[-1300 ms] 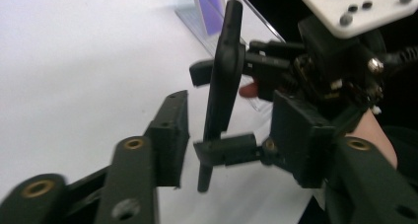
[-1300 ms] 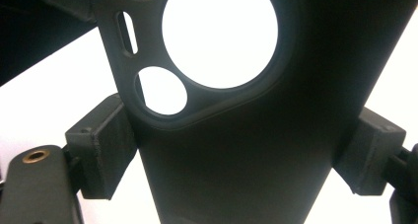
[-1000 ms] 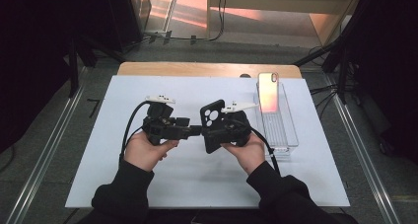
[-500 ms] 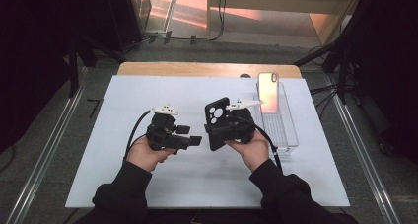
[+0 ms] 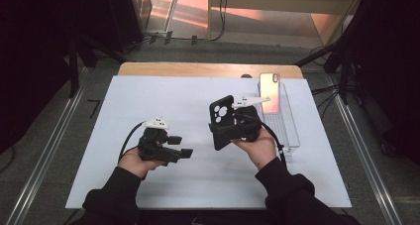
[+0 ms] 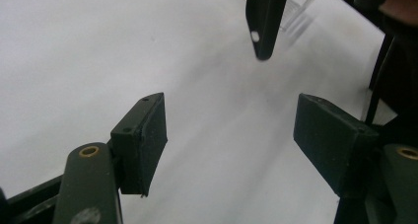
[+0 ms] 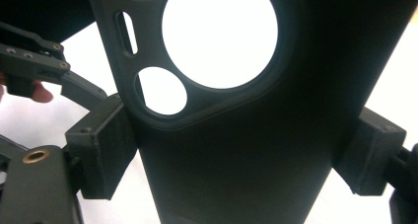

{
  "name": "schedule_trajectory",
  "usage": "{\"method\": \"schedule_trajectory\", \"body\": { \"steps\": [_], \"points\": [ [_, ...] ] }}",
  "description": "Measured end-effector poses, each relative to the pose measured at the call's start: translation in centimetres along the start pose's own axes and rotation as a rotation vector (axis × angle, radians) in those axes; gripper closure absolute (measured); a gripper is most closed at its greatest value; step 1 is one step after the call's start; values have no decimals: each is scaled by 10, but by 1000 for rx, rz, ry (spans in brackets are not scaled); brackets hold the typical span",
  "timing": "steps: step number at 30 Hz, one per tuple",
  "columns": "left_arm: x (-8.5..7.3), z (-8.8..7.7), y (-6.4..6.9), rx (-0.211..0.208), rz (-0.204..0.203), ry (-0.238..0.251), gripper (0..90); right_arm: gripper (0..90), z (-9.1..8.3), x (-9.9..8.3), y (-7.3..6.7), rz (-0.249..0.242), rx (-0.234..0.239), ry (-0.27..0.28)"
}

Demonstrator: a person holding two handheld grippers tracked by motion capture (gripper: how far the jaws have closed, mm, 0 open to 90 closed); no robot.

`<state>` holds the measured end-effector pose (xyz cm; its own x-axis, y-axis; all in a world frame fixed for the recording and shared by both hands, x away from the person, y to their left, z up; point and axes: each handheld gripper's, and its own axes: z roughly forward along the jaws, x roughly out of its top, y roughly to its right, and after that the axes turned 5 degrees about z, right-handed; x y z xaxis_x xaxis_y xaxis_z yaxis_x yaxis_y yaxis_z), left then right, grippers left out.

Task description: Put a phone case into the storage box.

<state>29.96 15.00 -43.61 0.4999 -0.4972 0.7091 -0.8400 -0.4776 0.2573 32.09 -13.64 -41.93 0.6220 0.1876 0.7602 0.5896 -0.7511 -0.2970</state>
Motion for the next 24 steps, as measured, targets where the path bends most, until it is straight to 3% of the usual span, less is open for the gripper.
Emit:
{"method": "schedule_trajectory", "body": {
  "steps": [2,5,15,24],
  "points": [
    [-4,0,1,1,29,-6,287,132,-3,2,1,-6,12,2],
    [-8,0,1,-10,35,-23,287,131,-7,4,2,-14,25,1],
    [-21,-4,-5,-1,24,-56,287,131,-22,12,7,-28,39,-2],
    [-30,-16,-6,30,-14,-26,287,131,-37,25,19,-9,11,13]
  ]
}}
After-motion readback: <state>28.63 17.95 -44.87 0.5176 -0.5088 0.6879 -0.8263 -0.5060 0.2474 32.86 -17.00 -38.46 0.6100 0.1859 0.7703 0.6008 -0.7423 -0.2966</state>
